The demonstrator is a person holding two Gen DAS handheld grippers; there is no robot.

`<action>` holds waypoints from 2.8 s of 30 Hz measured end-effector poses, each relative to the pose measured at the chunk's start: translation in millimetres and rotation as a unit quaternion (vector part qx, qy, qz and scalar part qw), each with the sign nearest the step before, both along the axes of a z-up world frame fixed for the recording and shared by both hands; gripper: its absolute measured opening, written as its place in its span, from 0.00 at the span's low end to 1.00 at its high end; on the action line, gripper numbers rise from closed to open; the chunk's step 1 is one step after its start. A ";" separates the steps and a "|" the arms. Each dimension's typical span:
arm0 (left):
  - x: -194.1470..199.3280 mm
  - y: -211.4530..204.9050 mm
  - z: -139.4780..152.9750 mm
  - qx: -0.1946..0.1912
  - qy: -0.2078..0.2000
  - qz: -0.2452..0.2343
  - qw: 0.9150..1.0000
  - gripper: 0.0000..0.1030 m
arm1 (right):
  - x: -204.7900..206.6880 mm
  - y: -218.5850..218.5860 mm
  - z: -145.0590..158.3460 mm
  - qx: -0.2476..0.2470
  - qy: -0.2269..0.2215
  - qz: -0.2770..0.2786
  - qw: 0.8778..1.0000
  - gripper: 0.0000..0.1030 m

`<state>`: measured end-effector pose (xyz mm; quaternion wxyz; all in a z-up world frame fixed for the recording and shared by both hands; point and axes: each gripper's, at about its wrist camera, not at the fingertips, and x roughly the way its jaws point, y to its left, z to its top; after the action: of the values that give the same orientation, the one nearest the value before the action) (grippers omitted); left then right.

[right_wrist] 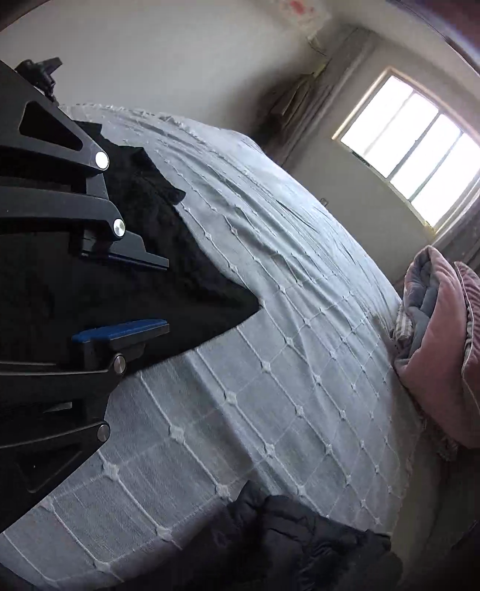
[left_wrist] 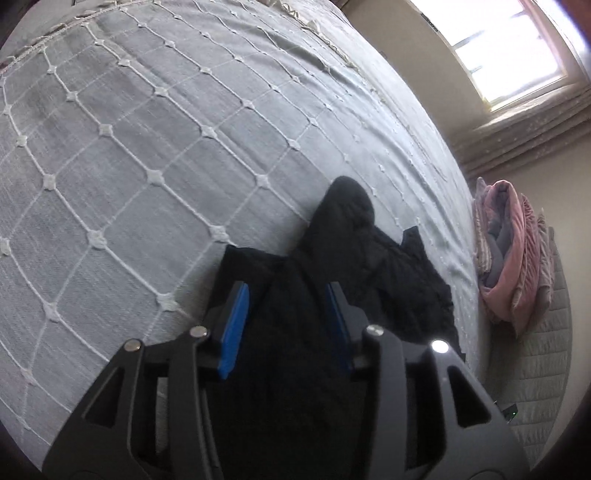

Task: Fold large clothes
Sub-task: 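Lift the hem with both grippers and fold it toward the collar, then open both grippers on the folded coat and withdraw them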

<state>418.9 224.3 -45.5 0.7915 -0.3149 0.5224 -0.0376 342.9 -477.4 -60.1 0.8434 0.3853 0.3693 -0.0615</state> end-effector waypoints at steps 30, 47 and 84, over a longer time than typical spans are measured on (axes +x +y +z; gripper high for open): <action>93.1 -33.1 33.6 0.102 -0.121 0.055 0.986 0.06 | 107.8 74.4 81.9 -0.265 -0.070 0.067 0.959 0.04; 113.4 -53.4 -32.8 0.167 -0.075 0.057 0.981 0.23 | 169.4 56.6 -69.7 -0.253 0.097 0.031 0.962 0.11; -143.5 -17.0 -34.5 0.179 -0.058 -0.016 0.982 0.73 | -84.3 78.2 -89.7 -0.156 0.092 0.055 0.982 0.97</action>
<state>275.4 207.3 -80.0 0.8632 -0.1571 0.4791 0.0252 258.6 -399.2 -149.9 0.8578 0.2211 0.4514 -0.1072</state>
